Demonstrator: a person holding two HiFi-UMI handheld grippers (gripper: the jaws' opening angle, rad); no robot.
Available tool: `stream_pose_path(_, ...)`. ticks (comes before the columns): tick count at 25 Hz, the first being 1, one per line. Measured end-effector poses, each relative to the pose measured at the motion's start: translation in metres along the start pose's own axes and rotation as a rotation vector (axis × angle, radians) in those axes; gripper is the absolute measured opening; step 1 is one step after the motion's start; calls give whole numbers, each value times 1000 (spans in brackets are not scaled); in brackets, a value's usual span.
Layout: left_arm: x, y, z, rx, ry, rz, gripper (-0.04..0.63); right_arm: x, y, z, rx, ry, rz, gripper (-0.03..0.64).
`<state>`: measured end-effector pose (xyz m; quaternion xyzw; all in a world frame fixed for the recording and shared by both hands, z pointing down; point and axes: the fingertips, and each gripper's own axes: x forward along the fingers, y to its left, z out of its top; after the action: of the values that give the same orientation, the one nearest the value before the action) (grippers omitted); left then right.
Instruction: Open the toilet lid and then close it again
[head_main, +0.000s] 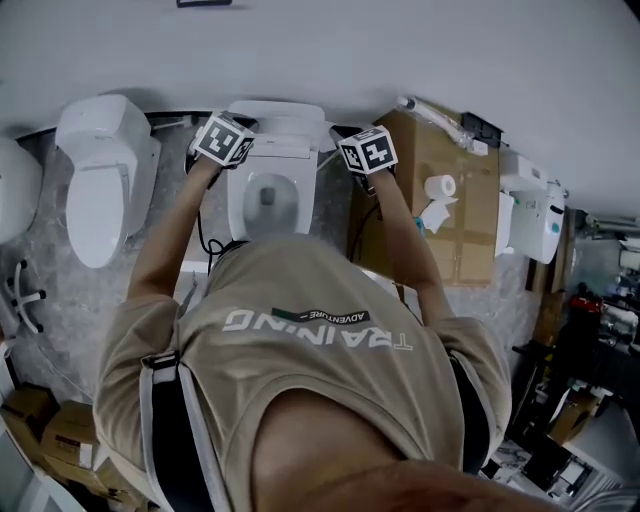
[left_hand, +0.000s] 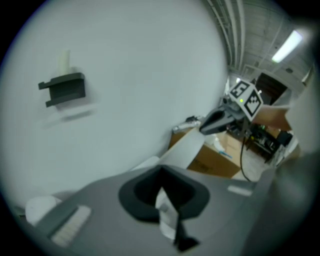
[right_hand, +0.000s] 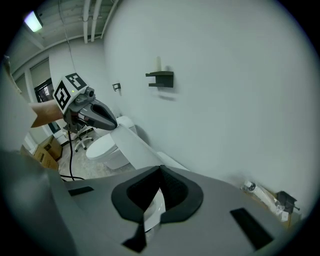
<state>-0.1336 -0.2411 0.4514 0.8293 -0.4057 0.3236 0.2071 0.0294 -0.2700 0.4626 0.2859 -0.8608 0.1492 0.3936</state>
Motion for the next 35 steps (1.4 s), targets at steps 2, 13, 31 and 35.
stream_pose_path(2,3,11,11,11,-11,11,5,4,-9,13,-6,-5,5,9)
stream_pose_path(13,23,52,51,59,11,46,2,22,-48,58,-21,8,30,9)
stream_pose_path(31,62,114,101,46,8,98,2,60,-105,105,-20,45,30,9)
stream_pose_path(35,70,125,105,38,15,106,2,70,-117,111,10,50,64,9)
